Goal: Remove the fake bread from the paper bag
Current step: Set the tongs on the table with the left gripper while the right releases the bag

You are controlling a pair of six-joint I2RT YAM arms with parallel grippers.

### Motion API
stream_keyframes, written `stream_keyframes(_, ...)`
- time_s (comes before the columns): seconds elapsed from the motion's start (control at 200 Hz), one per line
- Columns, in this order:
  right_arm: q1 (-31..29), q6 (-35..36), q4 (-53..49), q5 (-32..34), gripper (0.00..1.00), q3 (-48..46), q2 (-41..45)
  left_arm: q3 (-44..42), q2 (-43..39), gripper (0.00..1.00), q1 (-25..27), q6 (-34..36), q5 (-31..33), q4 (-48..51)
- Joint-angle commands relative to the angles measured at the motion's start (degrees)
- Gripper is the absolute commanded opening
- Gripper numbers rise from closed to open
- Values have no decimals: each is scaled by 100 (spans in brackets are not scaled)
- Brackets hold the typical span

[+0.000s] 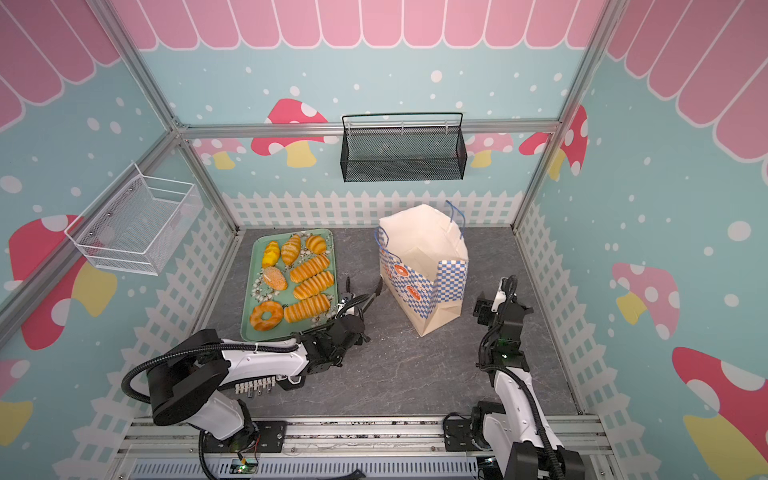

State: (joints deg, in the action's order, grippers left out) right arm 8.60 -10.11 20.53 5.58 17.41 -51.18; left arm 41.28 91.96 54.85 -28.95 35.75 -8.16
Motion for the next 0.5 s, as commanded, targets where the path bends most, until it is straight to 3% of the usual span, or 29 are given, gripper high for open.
stream_keyframes(0.0, 19, -109, 775, -176, 86, -276, 42, 57, -24, 56, 31, -98, -84, 80)
stream_keyframes(0.135, 18, -58, 981, -180, 93, -394, 52, 10, -248, 64, 35, 4, -43, 131)
stream_keyframes(0.29, 19, 96, 1208, -215, 96, -431, -2, 52, -821, 65, 32, 280, 132, 425)
stream_keyframes(0.405, 19, 123, 1511, -224, 100, -550, -24, 91, -1476, 67, -10, 897, 448, 643)
stream_keyframes(0.495, 19, 123, 1844, -219, 98, -706, -6, 162, -1971, 69, -351, 1413, 440, 877)
